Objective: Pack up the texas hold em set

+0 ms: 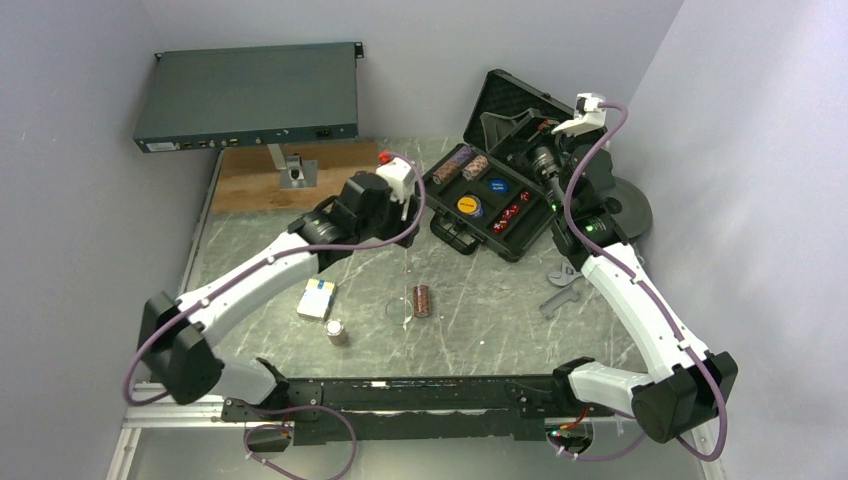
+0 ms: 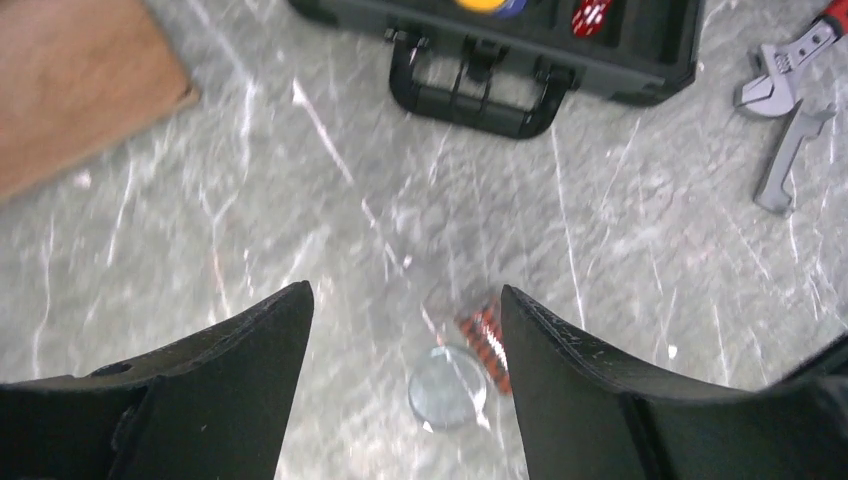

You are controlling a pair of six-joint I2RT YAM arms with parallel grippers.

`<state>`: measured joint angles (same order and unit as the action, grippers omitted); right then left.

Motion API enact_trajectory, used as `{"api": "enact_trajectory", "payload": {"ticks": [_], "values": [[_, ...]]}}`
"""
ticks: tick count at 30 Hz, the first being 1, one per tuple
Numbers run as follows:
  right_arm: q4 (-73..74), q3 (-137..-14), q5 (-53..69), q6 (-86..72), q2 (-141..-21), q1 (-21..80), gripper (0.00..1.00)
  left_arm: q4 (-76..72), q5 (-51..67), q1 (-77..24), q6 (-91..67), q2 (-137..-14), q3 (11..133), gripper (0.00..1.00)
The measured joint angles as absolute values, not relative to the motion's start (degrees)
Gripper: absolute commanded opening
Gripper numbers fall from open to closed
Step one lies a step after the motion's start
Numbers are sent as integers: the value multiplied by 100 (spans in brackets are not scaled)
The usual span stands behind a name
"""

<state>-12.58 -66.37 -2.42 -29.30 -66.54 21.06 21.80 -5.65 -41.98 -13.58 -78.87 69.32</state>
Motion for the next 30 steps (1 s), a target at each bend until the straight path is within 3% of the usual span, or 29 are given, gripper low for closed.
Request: {"api": "enact_trajectory", "payload": {"ticks": [11, 18, 30], "values": [[-1236, -6637, -244, -2985, -6652, 2106, 100, 3983, -1046, -4198, -2333, -6305, 6088, 77], [-1199, -6637, -248, -2985, -6630, 2104, 100, 5046, -1083, -4198, -2720, -6082, 5881, 77], [-1157, -6635, -314, -2980, -6595, 2106, 100, 5518, -869, -4198, -2941, -6064, 5321, 80]]}}
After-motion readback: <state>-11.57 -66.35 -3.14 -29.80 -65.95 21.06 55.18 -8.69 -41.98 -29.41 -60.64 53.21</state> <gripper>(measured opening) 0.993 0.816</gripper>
